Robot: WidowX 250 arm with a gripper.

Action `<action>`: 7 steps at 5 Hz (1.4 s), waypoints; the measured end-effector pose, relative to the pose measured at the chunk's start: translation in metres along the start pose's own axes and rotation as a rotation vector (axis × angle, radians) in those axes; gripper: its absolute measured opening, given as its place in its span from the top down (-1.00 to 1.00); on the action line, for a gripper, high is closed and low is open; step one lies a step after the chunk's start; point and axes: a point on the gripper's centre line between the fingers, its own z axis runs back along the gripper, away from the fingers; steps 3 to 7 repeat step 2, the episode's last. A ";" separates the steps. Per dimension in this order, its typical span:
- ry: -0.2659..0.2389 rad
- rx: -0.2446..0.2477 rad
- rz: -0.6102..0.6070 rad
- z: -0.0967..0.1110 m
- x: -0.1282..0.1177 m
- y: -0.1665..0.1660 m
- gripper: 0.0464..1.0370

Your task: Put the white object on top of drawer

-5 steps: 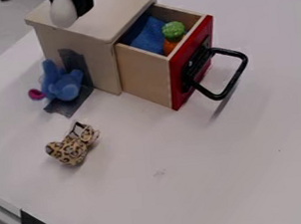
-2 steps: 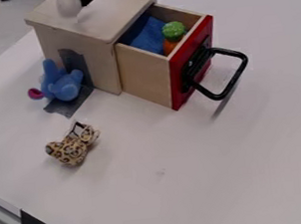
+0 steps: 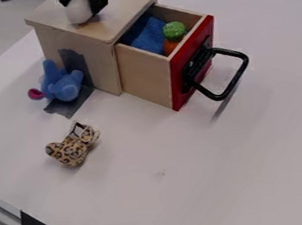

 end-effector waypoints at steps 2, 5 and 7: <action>-0.067 -0.088 -0.030 0.051 0.005 -0.005 -0.92; -0.067 -0.088 -0.030 0.051 0.005 -0.005 -0.92; -0.067 -0.088 -0.030 0.051 0.005 -0.005 -0.92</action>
